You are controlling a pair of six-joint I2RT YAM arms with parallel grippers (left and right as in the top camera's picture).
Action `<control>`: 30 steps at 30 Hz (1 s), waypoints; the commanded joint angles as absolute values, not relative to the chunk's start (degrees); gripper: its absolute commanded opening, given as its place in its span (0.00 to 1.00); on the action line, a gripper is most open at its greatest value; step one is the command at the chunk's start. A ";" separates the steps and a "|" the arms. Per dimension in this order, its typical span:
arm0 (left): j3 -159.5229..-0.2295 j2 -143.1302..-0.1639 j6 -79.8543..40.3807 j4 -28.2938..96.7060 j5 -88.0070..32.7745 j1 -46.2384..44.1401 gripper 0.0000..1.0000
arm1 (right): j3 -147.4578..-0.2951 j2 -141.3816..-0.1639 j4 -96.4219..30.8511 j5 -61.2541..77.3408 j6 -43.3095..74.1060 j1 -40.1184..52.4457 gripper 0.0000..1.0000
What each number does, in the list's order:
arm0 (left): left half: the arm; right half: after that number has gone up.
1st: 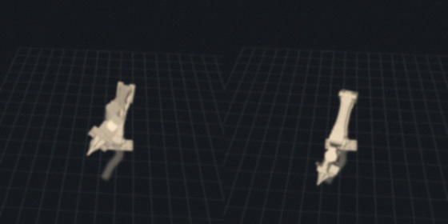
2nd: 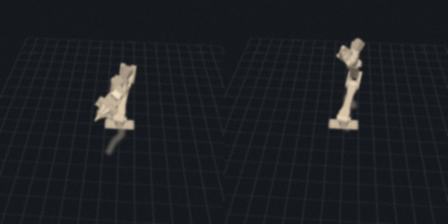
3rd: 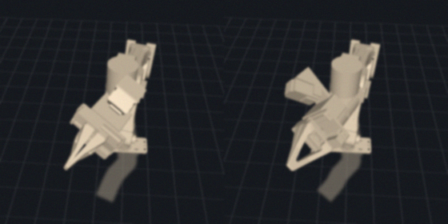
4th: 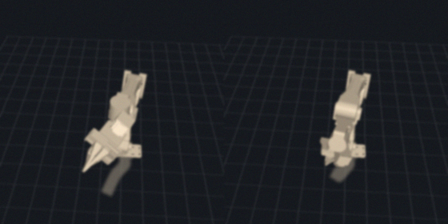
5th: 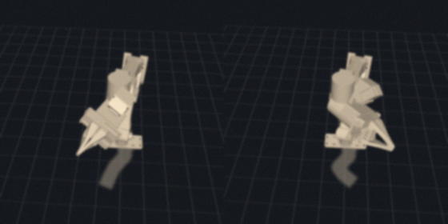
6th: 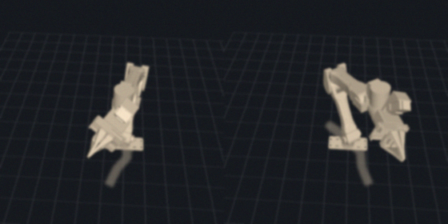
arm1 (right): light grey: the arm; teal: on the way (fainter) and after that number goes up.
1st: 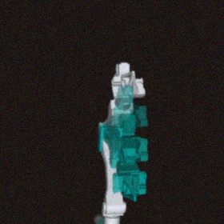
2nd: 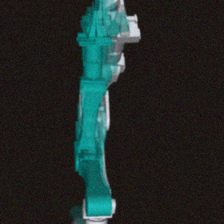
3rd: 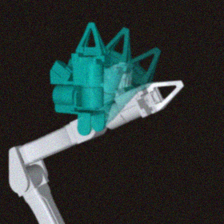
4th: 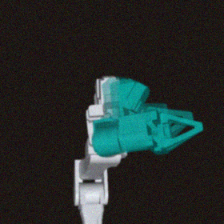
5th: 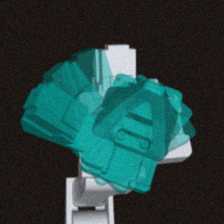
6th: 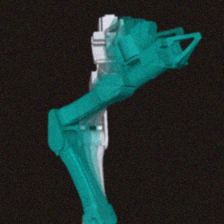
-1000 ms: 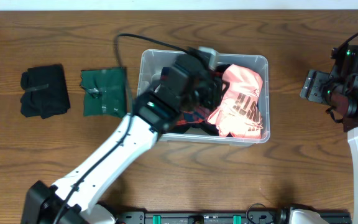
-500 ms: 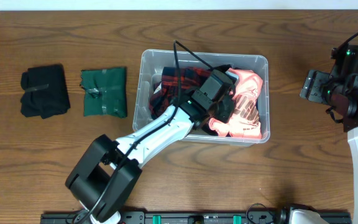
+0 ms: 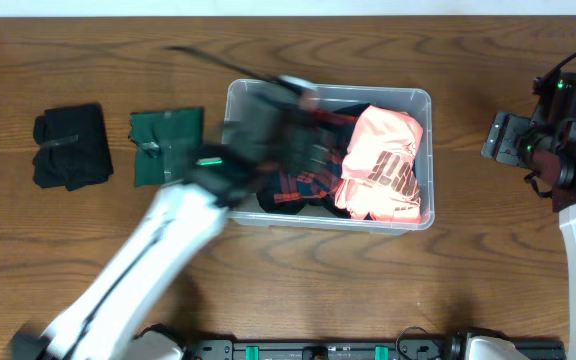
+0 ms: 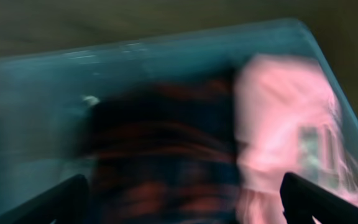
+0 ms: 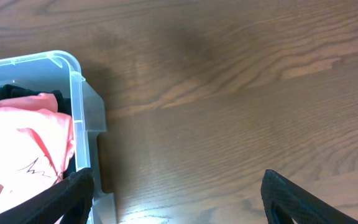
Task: Pack container
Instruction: 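Move the left gripper to the dark green garment and grasp it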
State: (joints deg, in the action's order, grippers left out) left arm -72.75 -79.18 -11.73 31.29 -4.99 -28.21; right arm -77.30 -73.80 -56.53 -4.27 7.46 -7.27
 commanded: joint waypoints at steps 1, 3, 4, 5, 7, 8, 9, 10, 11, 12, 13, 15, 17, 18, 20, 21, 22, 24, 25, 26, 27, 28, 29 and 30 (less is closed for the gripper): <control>-73.73 -74.30 -11.00 34.76 -3.90 -16.43 0.98 | -77.84 -73.89 -56.60 -4.03 8.29 -7.46 0.84; -73.69 -74.26 -10.96 36.23 -11.25 -6.98 0.98 | -77.84 -73.91 -56.60 -3.99 8.29 -7.46 0.84; -73.47 -75.22 -10.94 36.47 -15.77 -2.15 0.98 | -77.84 -73.91 -56.60 -4.01 8.27 -7.42 0.84; -73.23 -76.71 -10.94 36.75 -19.25 2.13 0.98 | -77.84 -73.91 -56.60 -3.99 8.29 -7.42 0.84; -73.19 -80.73 -10.94 37.56 -23.40 8.54 0.98 | -77.84 -73.91 -56.60 -3.99 8.29 -7.42 0.84; -73.19 -83.24 -10.96 37.63 -25.34 11.18 0.98 | -77.84 -73.91 -56.60 -3.92 8.29 -7.42 0.84; -73.19 -86.06 -10.94 37.43 -27.14 13.50 0.98 | -77.84 -73.91 -56.60 -3.60 8.27 -7.42 0.84; -73.21 -88.86 -10.94 37.08 -28.56 15.27 0.98 | -77.84 -73.91 -56.60 -3.33 8.29 -7.42 0.84; -73.21 -91.57 -10.94 36.62 -29.80 16.71 0.98 | -77.84 -73.91 -56.58 -3.03 8.27 -7.42 0.84; -73.21 -94.28 -10.94 36.03 -30.72 17.91 0.98 | -77.84 -73.91 -56.58 -2.94 8.27 -7.42 0.84; -73.21 -97.25 -10.94 35.33 -31.44 19.00 0.98 | -77.84 -73.95 -56.58 -2.96 8.27 -7.42 0.84; -73.21 -102.30 -10.92 34.02 -32.10 20.40 0.98 | -77.84 -74.04 -56.58 -2.96 8.27 -7.42 0.84; -73.21 -106.37 -10.46 32.75 -32.34 20.86 0.98 | -77.84 -74.17 -56.60 -2.96 8.27 -7.42 0.84; -73.21 -108.03 -10.09 32.34 -32.51 20.84 0.98 | -77.84 -74.24 -56.60 -2.96 8.27 -7.42 0.84; -73.21 -111.07 -9.98 31.70 -32.58 20.67 0.98 | -77.84 -74.28 -56.60 -2.96 8.27 -7.42 0.83; -73.21 -112.33 -9.89 31.46 -32.56 20.58 0.98 | -77.84 -74.28 -56.58 -2.96 8.25 -7.42 0.83; -73.21 -113.25 -9.89 31.24 -32.56 20.56 0.98 | -77.84 -74.28 -56.58 -2.96 8.25 -7.42 0.83; -73.21 -114.54 -9.89 31.22 -32.58 20.56 0.98 | -77.84 -74.28 -56.58 -2.96 8.25 -7.42 0.83; -73.21 -114.78 -9.89 31.55 -32.60 20.56 1.00 | -77.84 -74.28 -56.58 -2.96 8.25 -7.42 0.83; -73.21 -114.78 -9.89 31.97 -32.58 20.56 0.97 | -77.84 -74.28 -56.58 -2.96 8.25 -7.42 0.83; -73.21 -114.65 -9.89 32.53 -32.62 20.56 0.89 | -77.84 -74.28 -56.58 -2.96 8.23 -7.42 0.83; -73.21 -114.41 -9.87 33.01 -32.62 20.56 0.80 | -77.84 -74.28 -56.60 -2.96 8.23 -7.42 0.83; -73.21 -114.10 -9.87 33.63 -32.69 20.56 0.63 | -77.84 -74.28 -56.58 -2.96 8.25 -7.42 0.83; -73.21 -113.62 -9.85 34.37 -32.95 20.56 0.36 | -77.84 -74.28 -56.58 -2.96 8.25 -7.42 0.83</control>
State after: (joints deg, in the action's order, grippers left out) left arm -73.63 -114.24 -10.61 33.34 -31.62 20.80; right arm -77.30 -73.93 -56.51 -3.33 7.46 -7.27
